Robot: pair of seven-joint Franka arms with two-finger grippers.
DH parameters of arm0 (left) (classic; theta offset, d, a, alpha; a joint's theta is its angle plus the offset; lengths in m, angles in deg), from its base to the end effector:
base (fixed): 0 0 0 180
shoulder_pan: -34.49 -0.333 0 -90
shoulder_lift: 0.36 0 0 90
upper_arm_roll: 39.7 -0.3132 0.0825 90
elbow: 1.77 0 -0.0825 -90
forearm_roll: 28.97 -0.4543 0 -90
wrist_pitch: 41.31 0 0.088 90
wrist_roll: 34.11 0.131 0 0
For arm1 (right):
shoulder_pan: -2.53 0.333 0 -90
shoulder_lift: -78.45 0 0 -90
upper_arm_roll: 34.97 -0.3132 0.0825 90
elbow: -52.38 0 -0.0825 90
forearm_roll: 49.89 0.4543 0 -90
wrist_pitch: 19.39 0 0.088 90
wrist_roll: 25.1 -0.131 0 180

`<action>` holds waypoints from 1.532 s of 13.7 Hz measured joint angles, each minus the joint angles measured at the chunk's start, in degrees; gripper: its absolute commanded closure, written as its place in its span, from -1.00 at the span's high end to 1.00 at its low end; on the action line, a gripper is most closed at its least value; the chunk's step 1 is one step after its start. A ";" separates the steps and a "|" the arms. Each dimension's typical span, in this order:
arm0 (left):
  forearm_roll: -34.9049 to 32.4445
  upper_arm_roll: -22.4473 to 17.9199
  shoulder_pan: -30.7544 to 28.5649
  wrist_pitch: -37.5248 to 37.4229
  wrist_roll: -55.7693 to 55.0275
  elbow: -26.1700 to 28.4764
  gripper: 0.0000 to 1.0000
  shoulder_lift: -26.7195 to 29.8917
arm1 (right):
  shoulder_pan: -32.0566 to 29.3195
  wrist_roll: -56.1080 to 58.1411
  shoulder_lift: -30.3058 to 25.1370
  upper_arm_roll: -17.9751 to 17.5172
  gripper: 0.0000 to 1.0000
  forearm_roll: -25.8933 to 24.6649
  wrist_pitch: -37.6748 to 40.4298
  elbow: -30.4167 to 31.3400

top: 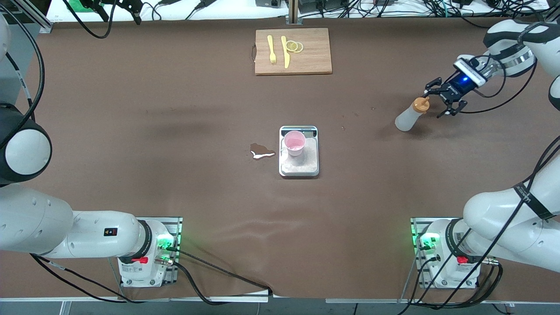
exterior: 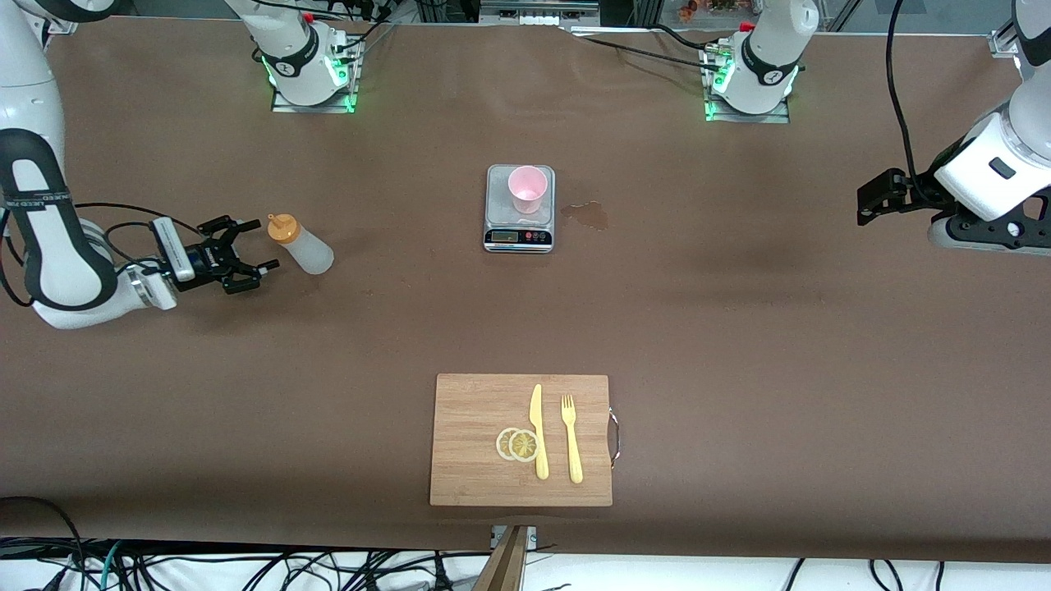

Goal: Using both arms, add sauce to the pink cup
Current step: 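Open the right gripper and withdraw it from the bottle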

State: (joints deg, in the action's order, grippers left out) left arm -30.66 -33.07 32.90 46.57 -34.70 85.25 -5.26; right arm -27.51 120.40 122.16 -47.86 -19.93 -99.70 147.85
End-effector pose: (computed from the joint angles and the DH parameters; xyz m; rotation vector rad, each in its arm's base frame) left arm 0.6423 -0.0501 0.5687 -3.1144 0.1208 0.1074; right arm 0.5871 -0.1052 0.1035 -1.0231 -1.7029 -0.5998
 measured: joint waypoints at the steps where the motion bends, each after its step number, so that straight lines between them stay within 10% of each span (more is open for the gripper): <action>1: 0.00 0.00 0.00 0.00 0.00 0.00 1.00 0.00 | 0.01 0.00 -0.66 -0.03 1.00 -0.60 0.09 -1.13; 12: 0.00 0.00 0.00 -0.03 0.00 -0.04 1.00 0.00 | 10.84 -37.66 -30.04 -0.67 1.00 -15.00 -5.81 -0.36; 21: 0.00 0.00 -0.01 -0.04 0.00 -0.06 1.00 0.00 | 23.84 -98.20 -47.63 4.50 1.00 -22.59 -9.88 5.16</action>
State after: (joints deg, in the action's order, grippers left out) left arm -30.66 -33.08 32.89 46.53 -34.70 85.20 -5.26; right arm -3.67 22.20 74.53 -43.35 -42.52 -109.57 153.01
